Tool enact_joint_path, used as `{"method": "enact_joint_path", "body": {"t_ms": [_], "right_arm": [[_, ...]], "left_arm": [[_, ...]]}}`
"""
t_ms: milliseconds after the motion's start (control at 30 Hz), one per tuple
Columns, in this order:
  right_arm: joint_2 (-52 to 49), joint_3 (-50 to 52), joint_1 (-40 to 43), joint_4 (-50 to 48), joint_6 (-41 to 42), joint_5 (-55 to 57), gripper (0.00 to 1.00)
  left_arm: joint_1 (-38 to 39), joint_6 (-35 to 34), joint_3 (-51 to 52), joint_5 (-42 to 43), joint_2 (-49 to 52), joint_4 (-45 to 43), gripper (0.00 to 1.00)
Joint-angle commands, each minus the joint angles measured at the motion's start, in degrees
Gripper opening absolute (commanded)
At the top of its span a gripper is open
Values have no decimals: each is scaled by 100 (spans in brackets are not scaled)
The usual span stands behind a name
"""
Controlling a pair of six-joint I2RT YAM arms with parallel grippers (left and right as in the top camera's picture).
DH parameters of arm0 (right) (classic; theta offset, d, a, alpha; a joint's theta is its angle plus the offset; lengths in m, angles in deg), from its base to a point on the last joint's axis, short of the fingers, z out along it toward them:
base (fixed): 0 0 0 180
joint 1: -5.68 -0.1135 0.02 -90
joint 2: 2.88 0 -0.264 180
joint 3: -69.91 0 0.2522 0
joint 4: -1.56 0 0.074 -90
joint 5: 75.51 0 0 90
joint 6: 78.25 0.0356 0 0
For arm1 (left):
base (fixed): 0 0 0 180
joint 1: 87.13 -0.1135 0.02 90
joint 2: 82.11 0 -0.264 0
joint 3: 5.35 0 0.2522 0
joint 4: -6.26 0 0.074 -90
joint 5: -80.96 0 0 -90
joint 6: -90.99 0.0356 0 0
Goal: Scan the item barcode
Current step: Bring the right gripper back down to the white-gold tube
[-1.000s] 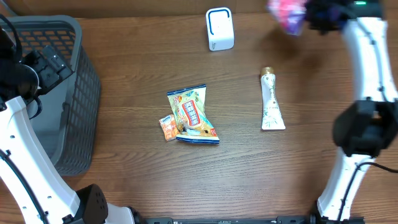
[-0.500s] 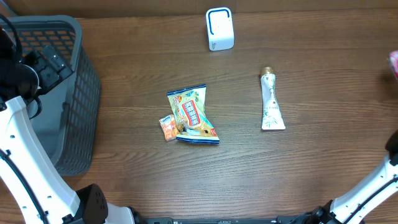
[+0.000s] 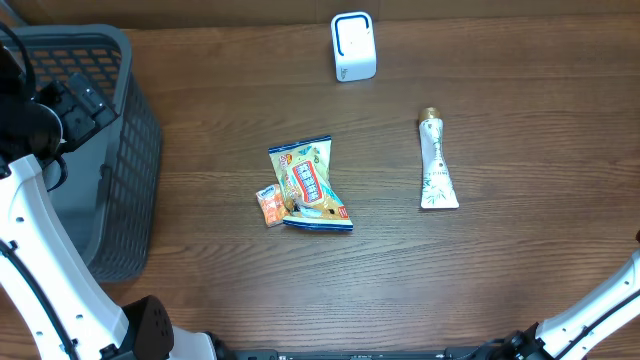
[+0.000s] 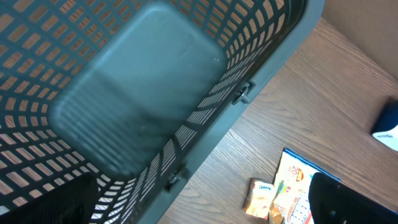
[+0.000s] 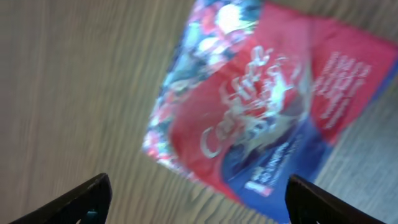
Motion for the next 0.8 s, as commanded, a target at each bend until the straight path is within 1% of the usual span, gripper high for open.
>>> {"method": "enact_joint_path", "body": {"t_ms": [0,33,67,100,133,200,233,267,300,367,433,467,500,633,700,767], "right_arm": [[365,-651,-160,197,-776,-1633,92],[444,-763,-295,348,-1279,-2605,92],[485,-769,-396,457,-1541,-3134,92],[496,-769,-638,796,-2017,-3818,92],[494,-758,-822,1078,-2345,-3982,92],[492,-715,-1320,1646,-3056,-3799,91],[492,-713,-1652,1961,-3346,-3574,86],[490,-708,-2037,2201,-3438,-3178,79],[490,-702,-2323,2299,-3429,-2846,73],[483,-684,-3025,2396,-3329,-2201,68],[483,-643,-3556,2393,-3121,-1735,68],[483,-581,-4052,2365,-2931,-1180,69],[483,-542,-4260,2347,-2844,-905,70],[483,-258,-5025,2286,-2159,243,72],[483,-39,-5289,2282,-1954,560,73],[483,238,-5471,2251,-1882,632,74]], "left_arm": [[2,83,31,-55,24,-9,100],[2,83,31,-55,24,-9,100],[2,83,31,-55,24,-9,100],[2,83,31,-55,24,-9,100],[2,83,31,-55,24,-9,100],[2,83,31,-55,24,-9,100],[2,83,31,-55,24,-9,100],[2,83,31,-55,24,-9,100],[2,83,31,-55,24,-9,100],[2,83,31,-55,24,-9,100],[2,83,31,-55,24,-9,100],[2,83,31,-55,24,-9,100],[2,83,31,-55,24,-9,100],[2,83,31,-55,24,-9,100],[2,83,31,-55,24,-9,100],[2,83,31,-55,24,-9,100]]}}
